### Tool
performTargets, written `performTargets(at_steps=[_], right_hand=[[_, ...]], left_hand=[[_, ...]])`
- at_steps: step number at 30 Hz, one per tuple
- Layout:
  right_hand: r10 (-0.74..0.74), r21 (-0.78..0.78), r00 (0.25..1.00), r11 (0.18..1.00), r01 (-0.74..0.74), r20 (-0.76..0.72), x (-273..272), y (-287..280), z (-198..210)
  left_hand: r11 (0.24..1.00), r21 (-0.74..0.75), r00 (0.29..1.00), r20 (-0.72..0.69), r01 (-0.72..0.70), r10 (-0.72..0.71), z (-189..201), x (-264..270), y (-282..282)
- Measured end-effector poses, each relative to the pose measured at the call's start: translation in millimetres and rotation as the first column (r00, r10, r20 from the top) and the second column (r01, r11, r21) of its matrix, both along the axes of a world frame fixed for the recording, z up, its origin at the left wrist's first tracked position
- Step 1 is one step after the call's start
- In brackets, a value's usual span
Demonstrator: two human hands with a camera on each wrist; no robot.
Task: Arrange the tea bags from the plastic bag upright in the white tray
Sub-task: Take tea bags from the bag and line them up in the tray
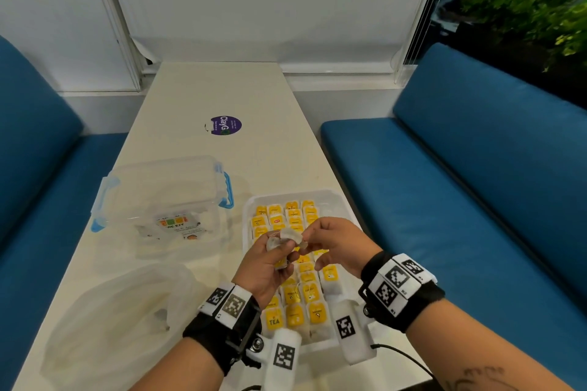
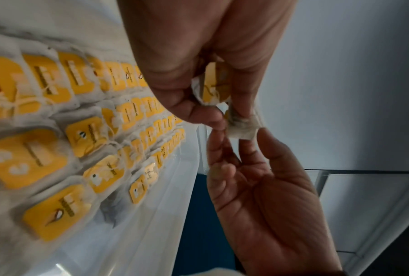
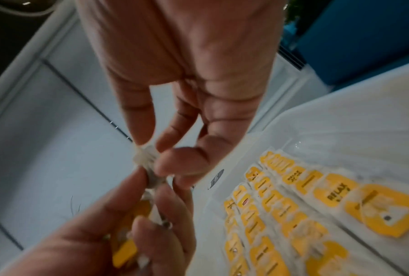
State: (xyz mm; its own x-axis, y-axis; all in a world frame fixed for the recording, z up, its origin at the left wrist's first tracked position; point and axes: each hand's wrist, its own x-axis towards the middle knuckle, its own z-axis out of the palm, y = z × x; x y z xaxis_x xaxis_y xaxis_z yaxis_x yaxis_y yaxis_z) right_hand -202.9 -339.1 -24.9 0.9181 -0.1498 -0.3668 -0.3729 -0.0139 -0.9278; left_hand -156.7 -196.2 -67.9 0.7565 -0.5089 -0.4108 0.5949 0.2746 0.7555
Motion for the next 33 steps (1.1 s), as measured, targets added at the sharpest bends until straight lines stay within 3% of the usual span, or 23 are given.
performTargets(at_steps=[4,12,16,21,26,33], right_hand=[[0.043,0.074,0.992,0.997,-0.034,-0.118,0.3,-4.6,-2.3],[0.018,-0.085,0.997,0.996,-0.024,-0.071,1.7,-15.1,2.8],[0.027,-0.131,0.998,0.991,-0.034,-0.055,2.9,-15.4,6.9],[0.084,-0.354,0.996,0.931,-0.084,-0.016,4.2,-16.5,6.3],[0.212,-0.249,0.977,0.946,-0.208,-0.01,3.3,-13.6,7.6],[0.24,-0.309,0.971,0.923,-0.23,-0.006,7.1,-9.6,3.4]], left_hand=[[0.996,0.088,0.997,0.071,0.027,-0.033,1.6,-3.3,0.8],[0.965,0.248,0.992,0.075,0.084,-0.105,-1.7,-5.5,0.3],[0.968,0.234,0.991,0.075,0.092,-0.113,0.3,-5.7,-1.1],[0.98,0.158,0.992,0.03,0.118,-0.124,4.7,-2.5,-0.6],[0.983,0.131,0.991,0.012,0.128,-0.131,7.3,-2.3,-1.8],[0.978,0.164,0.99,0.045,0.127,-0.136,6.2,-1.7,-1.7]])
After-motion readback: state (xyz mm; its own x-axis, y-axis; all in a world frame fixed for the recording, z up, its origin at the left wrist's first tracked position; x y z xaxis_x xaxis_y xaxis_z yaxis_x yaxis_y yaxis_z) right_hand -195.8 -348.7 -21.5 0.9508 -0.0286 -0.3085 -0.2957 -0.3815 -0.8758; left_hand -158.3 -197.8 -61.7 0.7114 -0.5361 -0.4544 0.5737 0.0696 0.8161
